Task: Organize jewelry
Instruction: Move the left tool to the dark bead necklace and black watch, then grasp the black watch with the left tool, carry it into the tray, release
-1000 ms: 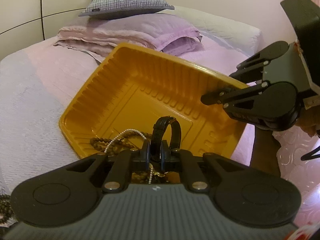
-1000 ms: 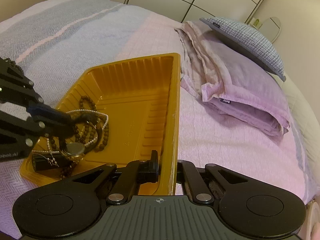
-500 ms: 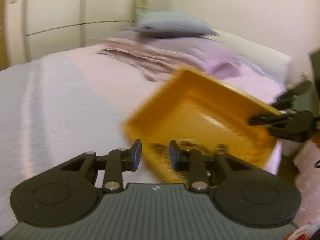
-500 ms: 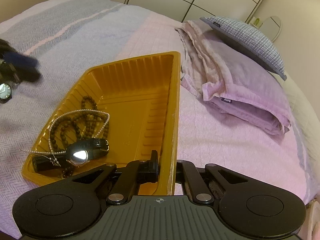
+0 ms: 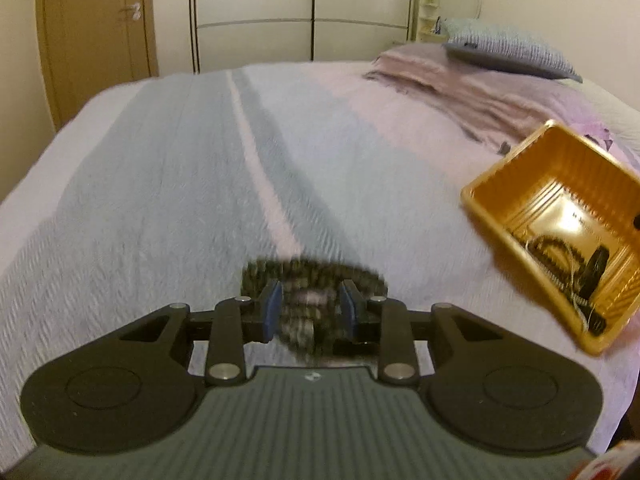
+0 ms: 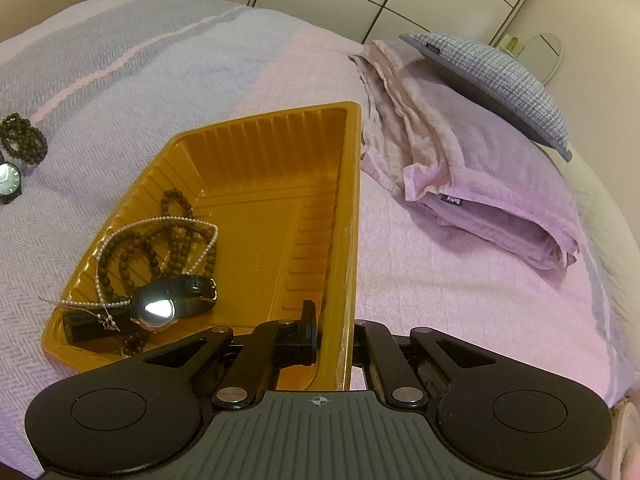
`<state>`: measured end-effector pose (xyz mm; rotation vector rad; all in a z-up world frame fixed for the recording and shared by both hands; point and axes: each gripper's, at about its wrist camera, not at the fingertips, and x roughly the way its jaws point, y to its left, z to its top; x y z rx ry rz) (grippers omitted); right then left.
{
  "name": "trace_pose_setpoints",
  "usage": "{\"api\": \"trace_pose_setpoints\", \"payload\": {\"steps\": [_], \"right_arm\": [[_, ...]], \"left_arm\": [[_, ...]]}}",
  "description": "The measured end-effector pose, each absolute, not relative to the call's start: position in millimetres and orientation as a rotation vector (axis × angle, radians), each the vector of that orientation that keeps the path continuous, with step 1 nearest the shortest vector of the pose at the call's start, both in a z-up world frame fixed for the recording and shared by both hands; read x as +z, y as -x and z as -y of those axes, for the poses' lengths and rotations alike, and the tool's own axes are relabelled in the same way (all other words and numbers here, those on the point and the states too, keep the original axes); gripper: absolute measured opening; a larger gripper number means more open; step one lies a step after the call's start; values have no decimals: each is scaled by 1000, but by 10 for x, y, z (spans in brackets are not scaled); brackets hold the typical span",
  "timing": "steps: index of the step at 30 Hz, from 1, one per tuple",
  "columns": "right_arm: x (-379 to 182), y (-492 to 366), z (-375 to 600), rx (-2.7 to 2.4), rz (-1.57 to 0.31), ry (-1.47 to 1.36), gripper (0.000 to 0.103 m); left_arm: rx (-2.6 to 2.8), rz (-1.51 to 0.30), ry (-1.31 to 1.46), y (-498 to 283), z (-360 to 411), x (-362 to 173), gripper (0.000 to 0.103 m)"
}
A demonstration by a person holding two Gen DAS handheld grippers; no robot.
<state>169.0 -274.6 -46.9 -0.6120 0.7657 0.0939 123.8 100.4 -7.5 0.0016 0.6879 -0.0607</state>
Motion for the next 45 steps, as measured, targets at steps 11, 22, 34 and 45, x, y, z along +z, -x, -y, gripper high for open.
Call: {"api": "trace_pose_setpoints", "payload": {"steps": [11, 22, 34, 45], "right_arm": [[-473, -1683, 2744, 95, -766, 614, 4], [-475, -1684, 2756, 95, -767, 614, 4], [-485, -1678, 2752, 94, -765, 613, 4], [-481, -1677, 2755, 94, -766, 614, 4]], "left_arm": [[-130, -772, 50, -1300, -648, -503, 29], [-69, -793, 218, -1453, -671, -659, 28], [-101, -751, 309, -1384, -713, -551, 8], [-190, -685, 274, -1318, -442, -210, 8]]}}
